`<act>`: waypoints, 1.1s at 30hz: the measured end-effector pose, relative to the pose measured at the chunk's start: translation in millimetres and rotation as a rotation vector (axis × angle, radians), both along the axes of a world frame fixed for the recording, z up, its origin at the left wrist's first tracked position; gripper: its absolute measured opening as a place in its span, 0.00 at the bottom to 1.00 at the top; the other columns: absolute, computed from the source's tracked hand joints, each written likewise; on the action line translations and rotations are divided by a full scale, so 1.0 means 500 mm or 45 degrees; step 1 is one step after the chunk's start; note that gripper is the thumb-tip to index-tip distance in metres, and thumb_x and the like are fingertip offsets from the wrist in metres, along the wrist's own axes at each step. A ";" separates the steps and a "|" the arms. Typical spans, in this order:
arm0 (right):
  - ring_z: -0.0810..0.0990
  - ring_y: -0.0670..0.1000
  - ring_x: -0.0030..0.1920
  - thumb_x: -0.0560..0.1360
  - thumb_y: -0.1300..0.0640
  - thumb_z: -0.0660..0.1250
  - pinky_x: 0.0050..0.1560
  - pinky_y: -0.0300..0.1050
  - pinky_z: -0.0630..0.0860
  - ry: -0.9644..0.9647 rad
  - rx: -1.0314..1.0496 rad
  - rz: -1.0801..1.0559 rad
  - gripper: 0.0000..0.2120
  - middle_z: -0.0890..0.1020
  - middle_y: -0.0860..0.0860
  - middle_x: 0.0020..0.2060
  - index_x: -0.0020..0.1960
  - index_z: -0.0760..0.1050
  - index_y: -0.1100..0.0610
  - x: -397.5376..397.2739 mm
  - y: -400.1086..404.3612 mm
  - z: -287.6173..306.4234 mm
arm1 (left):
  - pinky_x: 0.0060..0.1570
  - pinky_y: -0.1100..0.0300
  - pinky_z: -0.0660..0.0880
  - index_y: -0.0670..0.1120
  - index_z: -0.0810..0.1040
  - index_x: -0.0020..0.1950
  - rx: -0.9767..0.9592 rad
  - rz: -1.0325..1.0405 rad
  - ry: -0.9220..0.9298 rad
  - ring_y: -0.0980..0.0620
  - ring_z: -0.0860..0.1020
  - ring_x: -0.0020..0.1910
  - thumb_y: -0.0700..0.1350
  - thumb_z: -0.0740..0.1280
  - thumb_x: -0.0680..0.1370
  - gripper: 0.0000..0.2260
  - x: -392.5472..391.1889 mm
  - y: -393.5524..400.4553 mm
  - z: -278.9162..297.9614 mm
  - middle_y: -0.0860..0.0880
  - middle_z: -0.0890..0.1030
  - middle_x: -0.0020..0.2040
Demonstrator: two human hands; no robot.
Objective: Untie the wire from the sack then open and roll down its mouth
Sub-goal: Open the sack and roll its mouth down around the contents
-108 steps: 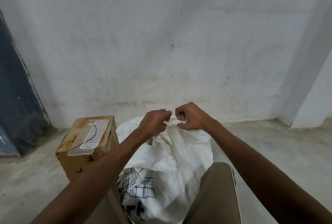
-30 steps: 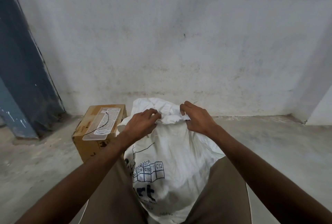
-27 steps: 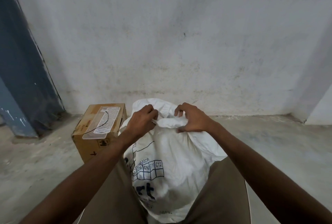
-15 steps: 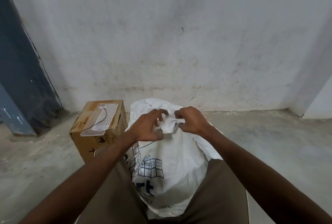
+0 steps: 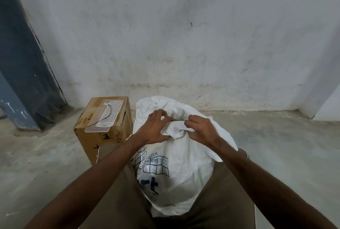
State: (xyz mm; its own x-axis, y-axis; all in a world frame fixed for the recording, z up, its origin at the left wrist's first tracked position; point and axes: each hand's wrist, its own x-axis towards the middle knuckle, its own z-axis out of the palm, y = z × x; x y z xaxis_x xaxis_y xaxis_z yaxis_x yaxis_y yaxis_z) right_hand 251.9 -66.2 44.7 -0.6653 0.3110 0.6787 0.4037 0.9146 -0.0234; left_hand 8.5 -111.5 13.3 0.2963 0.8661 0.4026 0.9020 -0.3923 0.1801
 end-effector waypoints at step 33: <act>0.83 0.50 0.44 0.61 0.48 0.78 0.40 0.44 0.77 -0.404 -0.845 -0.439 0.19 0.85 0.46 0.42 0.51 0.84 0.48 -0.070 0.009 0.022 | 0.31 0.58 0.74 0.47 0.82 0.47 0.369 -0.165 0.295 0.46 0.82 0.40 0.37 0.77 0.62 0.15 -0.029 -0.034 0.025 0.48 0.83 0.44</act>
State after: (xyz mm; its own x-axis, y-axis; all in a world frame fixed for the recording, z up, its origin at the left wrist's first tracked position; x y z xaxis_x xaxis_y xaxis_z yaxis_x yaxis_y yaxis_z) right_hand 216.8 -61.7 55.7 -0.5882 0.8052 0.0757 0.7390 0.5731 -0.3542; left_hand -6.2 -128.7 26.0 0.5076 0.6758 0.5345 0.8453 -0.5106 -0.1573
